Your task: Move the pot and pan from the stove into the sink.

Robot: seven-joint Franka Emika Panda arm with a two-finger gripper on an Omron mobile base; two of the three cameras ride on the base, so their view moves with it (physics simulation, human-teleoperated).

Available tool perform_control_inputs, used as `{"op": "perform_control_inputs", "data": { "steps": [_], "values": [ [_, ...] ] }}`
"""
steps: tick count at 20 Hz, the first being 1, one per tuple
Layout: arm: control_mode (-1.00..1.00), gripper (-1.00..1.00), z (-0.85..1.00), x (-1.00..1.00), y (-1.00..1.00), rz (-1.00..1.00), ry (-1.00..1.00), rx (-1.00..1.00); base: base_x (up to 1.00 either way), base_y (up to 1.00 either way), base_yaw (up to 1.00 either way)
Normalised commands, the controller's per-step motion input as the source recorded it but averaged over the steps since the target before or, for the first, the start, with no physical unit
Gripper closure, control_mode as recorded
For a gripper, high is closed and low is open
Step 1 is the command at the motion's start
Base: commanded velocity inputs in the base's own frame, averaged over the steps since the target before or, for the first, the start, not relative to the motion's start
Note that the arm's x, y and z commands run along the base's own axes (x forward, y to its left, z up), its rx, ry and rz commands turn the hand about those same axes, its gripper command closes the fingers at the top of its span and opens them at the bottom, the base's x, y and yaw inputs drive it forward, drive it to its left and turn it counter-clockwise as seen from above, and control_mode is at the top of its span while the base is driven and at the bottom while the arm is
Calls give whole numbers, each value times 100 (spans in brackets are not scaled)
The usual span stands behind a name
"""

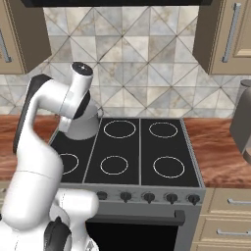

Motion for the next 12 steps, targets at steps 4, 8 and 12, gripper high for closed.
{"op": "perform_control_inputs", "data": {
  "steps": [4,8,12],
  "values": [
    [-100,-100,-11,65,23,4,0,-3,0,0,0],
    [-100,-100,-15,35,10,3,4,-6,0,0,0],
    [-100,-100,0,0,0,1,0,0,0,0,0]
  ]
}}
